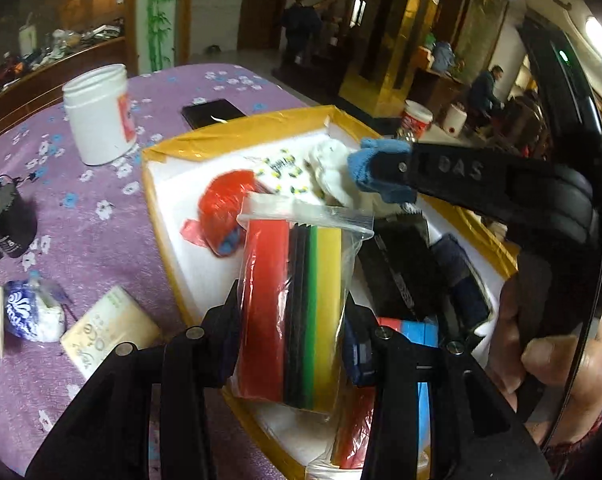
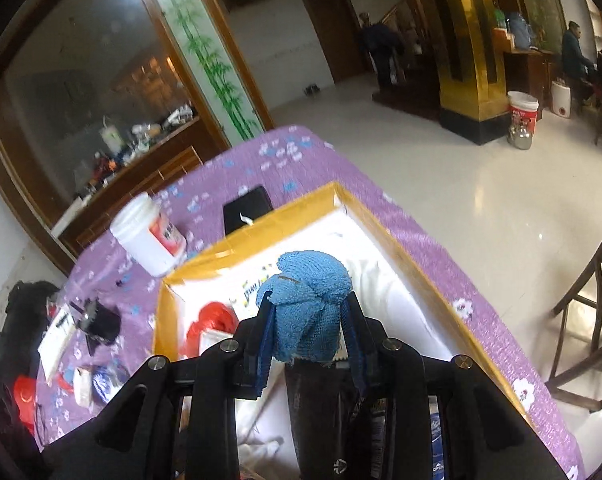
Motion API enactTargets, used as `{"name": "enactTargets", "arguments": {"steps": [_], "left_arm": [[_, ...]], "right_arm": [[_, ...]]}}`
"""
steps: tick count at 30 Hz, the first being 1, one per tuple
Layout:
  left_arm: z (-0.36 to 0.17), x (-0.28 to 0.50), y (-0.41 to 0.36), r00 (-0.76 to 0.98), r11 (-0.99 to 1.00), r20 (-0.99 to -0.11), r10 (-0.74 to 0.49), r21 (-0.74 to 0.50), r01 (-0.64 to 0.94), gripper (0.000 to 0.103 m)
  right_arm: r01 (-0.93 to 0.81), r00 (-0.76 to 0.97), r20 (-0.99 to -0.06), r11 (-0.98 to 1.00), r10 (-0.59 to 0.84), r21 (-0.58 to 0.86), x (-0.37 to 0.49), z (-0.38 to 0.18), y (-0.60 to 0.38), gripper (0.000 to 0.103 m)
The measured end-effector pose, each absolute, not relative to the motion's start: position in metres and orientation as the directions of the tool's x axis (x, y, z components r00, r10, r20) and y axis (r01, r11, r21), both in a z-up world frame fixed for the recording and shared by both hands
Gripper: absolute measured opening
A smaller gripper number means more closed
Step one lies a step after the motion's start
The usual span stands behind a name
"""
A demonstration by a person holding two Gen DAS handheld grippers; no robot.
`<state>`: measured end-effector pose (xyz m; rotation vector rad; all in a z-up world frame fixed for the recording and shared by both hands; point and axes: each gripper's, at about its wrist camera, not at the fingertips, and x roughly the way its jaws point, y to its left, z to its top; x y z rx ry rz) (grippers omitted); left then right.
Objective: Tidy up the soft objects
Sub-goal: 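Carry both items over the yellow box and open the right gripper to drop the towel, then carry the striped sponge pack back over the table with the left gripper while the right withdraws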
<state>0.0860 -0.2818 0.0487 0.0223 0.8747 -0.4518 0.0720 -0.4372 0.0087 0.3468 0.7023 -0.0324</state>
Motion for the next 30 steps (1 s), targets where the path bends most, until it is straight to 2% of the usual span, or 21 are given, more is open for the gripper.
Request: {"name": "enactTargets", "arguments": {"steps": [3,5,7,12,15,22,30], "left_arm": [[0.052,0.078,-0.283,0.549,0.895,-0.736,-0.396,-0.175,0.412,0.040],[0.050,0.081,-0.281,0.535,0.886,-0.733,-0.421,-0.204,0.417,0.049],[0.050,0.080,-0.280,0.527,0.881,-0.732,-0.432,-0.216,0.422,0.053],[0.057,0.072,-0.281,0.525,0.860,-0.710,-0.469,-0.232,0.454,0.054],[0.063,0.066,-0.285,0.537,0.850,-0.694,-0.480,-0.216,0.480,0.060],[0.087,0.057,-0.274,0.562,0.858,-0.678,-0.474,-0.212,0.468,0.060],[0.111,0.043,-0.214,0.616,0.895,-0.664,-0.424,-0.203,0.397,0.061]], "right_arm": [[0.171,0.742,-0.666,0.941,0.070,0.290,0.074,-0.001,-0.439,0.034],[0.187,0.741,-0.668,0.934,0.071,0.306,0.076,-0.004,-0.442,0.040],[0.189,0.752,-0.655,0.929,0.072,0.319,0.073,-0.002,-0.444,0.047],[0.186,0.804,-0.592,0.924,0.053,0.335,0.061,0.008,-0.446,0.064],[0.183,0.840,-0.540,0.917,0.042,0.356,0.052,0.017,-0.449,0.064],[0.153,0.890,-0.453,0.902,0.051,0.403,0.039,0.030,-0.455,0.064],[0.077,0.920,-0.384,0.924,0.080,0.375,0.030,0.041,-0.439,0.065]]}}
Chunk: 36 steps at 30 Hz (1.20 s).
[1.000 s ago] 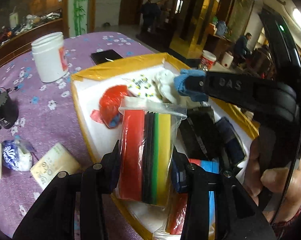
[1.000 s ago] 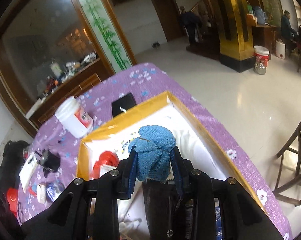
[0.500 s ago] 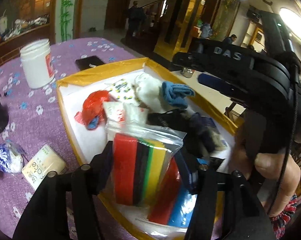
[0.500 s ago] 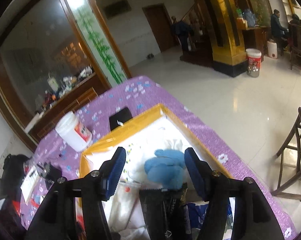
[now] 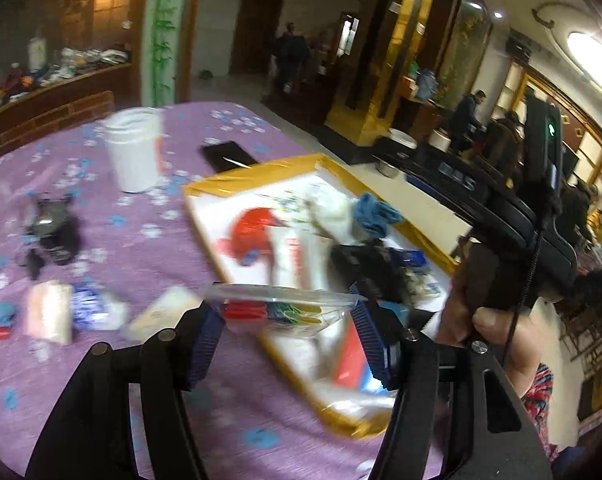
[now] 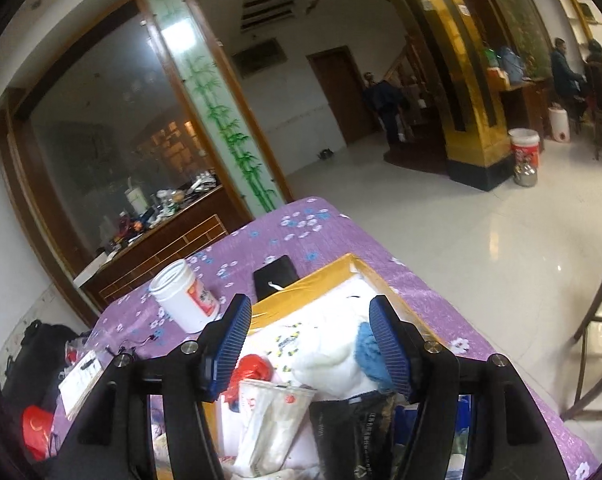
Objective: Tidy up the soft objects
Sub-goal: 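Carry the striped sponge pack back over the table with the left gripper while the right withdraws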
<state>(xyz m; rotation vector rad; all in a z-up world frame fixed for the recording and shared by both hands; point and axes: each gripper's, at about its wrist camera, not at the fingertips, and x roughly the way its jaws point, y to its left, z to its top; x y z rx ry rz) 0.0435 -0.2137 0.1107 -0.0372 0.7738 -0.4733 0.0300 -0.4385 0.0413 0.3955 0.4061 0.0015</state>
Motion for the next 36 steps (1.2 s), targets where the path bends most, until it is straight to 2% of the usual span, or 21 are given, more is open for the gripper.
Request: {"name": "enactTargets", "arguments": {"steps": [5,9,12,15,18,22,29,33,36], "left_arm": [[0.115,0.041,-0.152,0.661,0.947,-0.686,-0.304,-0.138,0.291,0.061],[0.109,0.057,-0.076,0.671,0.983,-0.721,-0.173,-0.090,0.157,0.061],[0.094,0.079,-0.017,0.642,0.992,-0.758,-0.115,-0.118,0.038,0.061],[0.071,0.106,0.027,0.609,0.992,-0.790,-0.064,-0.119,-0.051,0.061],[0.047,0.130,0.055,0.563,0.979,-0.822,-0.086,-0.174,-0.105,0.061],[0.032,0.141,0.063,0.535,0.964,-0.831,-0.152,-0.245,-0.107,0.061],[0.030,0.135,0.052,0.548,0.986,-0.832,-0.087,-0.149,-0.071,0.061],[0.022,0.136,0.038,0.510,0.994,-0.857,-0.077,-0.104,-0.023,0.061],[0.028,0.125,0.022,0.535,0.996,-0.840,-0.089,-0.092,0.020,0.061]], "right_arm": [[-0.026,0.922,-0.353,0.935,0.159,0.354,0.023,0.047,-0.417,0.066],[-0.141,0.892,-0.364,0.931,0.266,0.336,0.018,0.053,-0.386,0.068],[-0.233,0.851,-0.380,0.909,0.363,0.345,0.011,0.057,-0.361,0.068],[-0.305,0.804,-0.395,0.878,0.445,0.370,0.005,0.056,-0.342,0.074],[-0.359,0.750,-0.415,0.843,0.516,0.400,0.005,0.052,-0.322,0.074],[-0.406,0.705,-0.447,0.830,0.550,0.382,0.002,0.046,-0.295,0.074],[-0.437,0.681,-0.465,0.824,0.565,0.361,-0.003,0.039,-0.275,0.074],[-0.458,0.657,-0.478,0.812,0.583,0.362,-0.002,0.031,-0.267,0.074],[-0.459,0.649,-0.488,0.812,0.583,0.361,-0.002,0.027,-0.264,0.074]]}}
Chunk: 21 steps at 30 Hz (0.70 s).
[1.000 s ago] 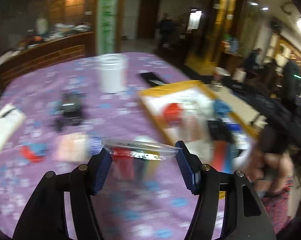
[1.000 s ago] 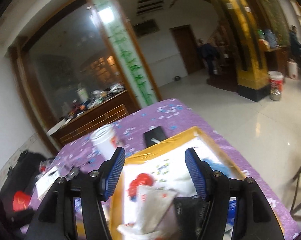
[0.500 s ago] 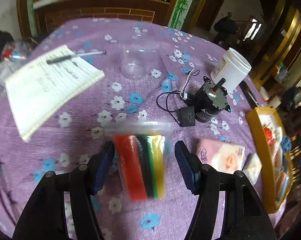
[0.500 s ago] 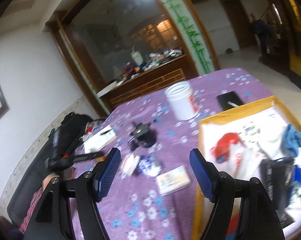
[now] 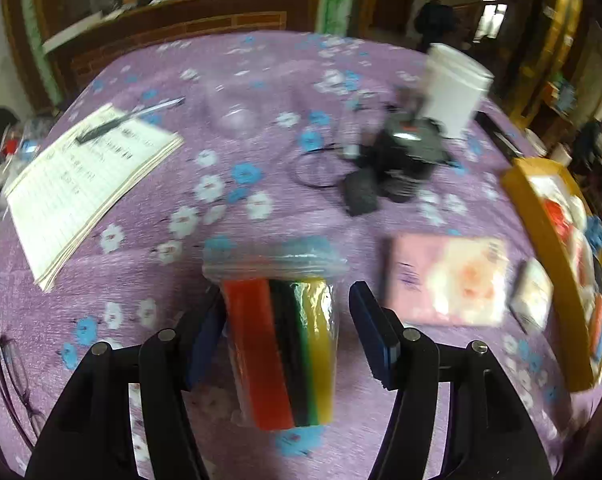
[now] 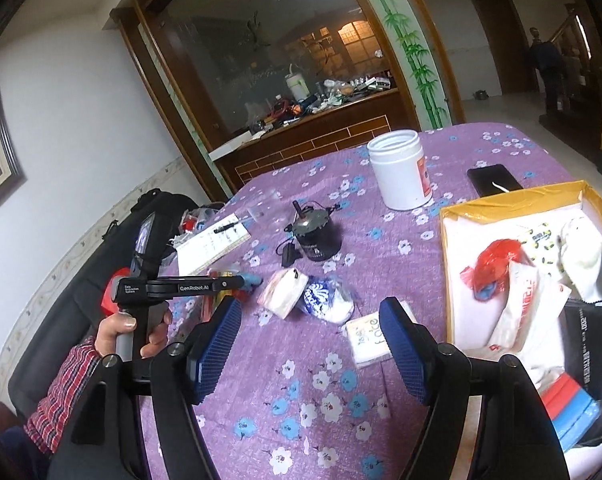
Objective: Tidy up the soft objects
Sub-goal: 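Carry the striped sponge pack back over the table with the left gripper while the right withdraws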
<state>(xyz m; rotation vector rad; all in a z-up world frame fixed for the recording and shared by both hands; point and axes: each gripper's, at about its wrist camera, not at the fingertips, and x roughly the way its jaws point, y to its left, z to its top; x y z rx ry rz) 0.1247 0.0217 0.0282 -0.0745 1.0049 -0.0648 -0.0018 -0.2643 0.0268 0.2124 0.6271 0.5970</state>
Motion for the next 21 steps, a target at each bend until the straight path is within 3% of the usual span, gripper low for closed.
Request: {"name": "enactTargets", "arguments": {"steps": [3,5,7,11,15,19,21], "left_arm": [[0.036,0.107,0.007,0.555,0.993,-0.823,-0.119,-0.095,0.073,0.061],[0.037,0.100,0.000,0.570,0.997,-0.819,-0.065,-0.033,0.066,0.058],[0.029,0.098,-0.006,0.549,0.998,-0.836,-0.014,0.023,0.061,0.046],[0.011,0.100,-0.016,0.532,0.990,-0.843,0.085,0.130,0.048,0.045],[0.014,0.097,-0.020,0.543,0.991,-0.836,0.082,0.125,0.042,0.028],[0.043,0.089,-0.037,0.587,0.995,-0.809,0.017,0.071,0.070,0.018],[0.065,0.084,-0.057,0.614,0.993,-0.787,-0.059,0.020,0.120,0.018]], "right_arm": [[-0.464,0.647,-0.482,0.806,0.591,0.366,-0.003,0.026,-0.265,0.074],[-0.463,0.654,-0.475,0.808,0.589,0.364,-0.004,0.025,-0.266,0.074],[-0.463,0.659,-0.470,0.809,0.587,0.361,-0.004,0.024,-0.266,0.074],[-0.463,0.672,-0.464,0.816,0.577,0.345,-0.003,0.021,-0.266,0.074],[-0.458,0.696,-0.437,0.821,0.569,0.340,-0.003,0.021,-0.272,0.074],[-0.420,0.741,-0.388,0.829,0.548,0.369,-0.001,0.025,-0.290,0.074],[-0.374,0.782,-0.351,0.838,0.515,0.397,-0.002,0.029,-0.304,0.074]]}}
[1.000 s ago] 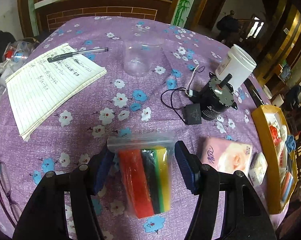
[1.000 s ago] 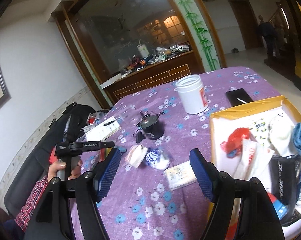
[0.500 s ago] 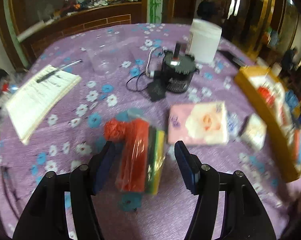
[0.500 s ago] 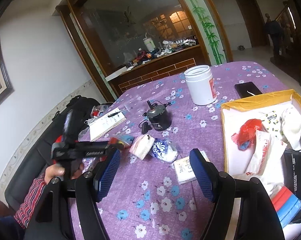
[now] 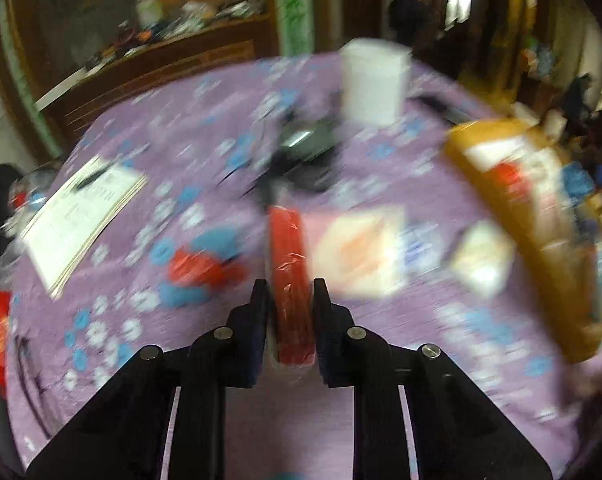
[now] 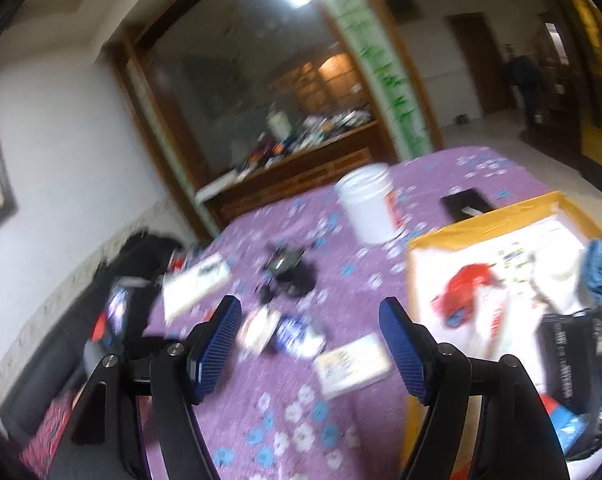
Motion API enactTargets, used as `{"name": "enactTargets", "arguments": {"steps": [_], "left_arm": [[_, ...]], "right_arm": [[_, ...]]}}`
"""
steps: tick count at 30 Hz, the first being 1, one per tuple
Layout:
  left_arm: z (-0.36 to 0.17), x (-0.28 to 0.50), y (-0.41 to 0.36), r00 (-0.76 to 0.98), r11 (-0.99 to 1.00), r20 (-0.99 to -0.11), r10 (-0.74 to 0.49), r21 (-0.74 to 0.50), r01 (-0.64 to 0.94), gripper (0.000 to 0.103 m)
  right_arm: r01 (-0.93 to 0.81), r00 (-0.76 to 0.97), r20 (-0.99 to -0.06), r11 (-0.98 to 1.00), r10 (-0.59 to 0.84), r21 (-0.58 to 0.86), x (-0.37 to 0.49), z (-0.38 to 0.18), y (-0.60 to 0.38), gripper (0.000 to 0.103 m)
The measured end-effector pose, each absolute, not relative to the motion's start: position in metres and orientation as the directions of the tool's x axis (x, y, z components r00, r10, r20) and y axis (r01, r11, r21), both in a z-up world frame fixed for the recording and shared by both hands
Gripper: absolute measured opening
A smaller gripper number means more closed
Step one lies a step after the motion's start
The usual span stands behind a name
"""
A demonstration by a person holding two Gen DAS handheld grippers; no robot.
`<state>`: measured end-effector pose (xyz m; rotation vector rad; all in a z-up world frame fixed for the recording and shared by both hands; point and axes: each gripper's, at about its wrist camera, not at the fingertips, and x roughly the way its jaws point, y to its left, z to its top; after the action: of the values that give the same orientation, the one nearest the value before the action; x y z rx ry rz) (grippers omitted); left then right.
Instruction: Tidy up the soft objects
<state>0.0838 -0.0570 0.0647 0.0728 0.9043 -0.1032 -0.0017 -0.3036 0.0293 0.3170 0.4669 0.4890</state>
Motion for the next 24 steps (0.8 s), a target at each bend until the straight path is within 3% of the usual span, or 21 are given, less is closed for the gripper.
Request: {"name": "enactTargets", "arguments": {"steps": [7,11,13,17,21,24], "left_arm": [[0.110,0.088,-0.183,0.574,0.905,-0.731,-0.368,-0.139,0.403,0.018],[0.107,0.078,-0.234,0.550,0.868,-0.729,-0.407,-0.123,0.481,0.018],[0.103,0.075,-0.239,0.517,0.856,-0.741,-0.429,-0.149,0.495,0.019],[0.100,0.077,-0.232,0.476,0.850,-0.759,-0.444,-0.190,0.491,0.033],[0.108,0.069,-0.196,0.515,0.870,-0.739,-0.435,-0.196,0.453,0.033],[0.114,0.062,-0.156,0.583,0.902,-0.711,-0.394,-0.178,0.393,0.035]], "right_arm": [[-0.044,0.966,-0.195,0.847,0.171,0.530,-0.026,0.042,-0.386,0.074],[0.080,0.985,-0.171,0.818,0.022,0.569,-0.035,0.042,-0.415,0.075],[0.097,0.986,-0.168,0.815,0.000,0.571,-0.036,0.042,-0.420,0.077],[0.084,0.986,-0.163,0.819,0.012,0.567,-0.034,0.044,-0.424,0.079],[0.072,0.989,-0.147,0.829,0.012,0.555,-0.035,0.046,-0.422,0.082],[0.008,0.981,-0.170,0.851,0.096,0.525,-0.027,0.044,-0.409,0.083]]}}
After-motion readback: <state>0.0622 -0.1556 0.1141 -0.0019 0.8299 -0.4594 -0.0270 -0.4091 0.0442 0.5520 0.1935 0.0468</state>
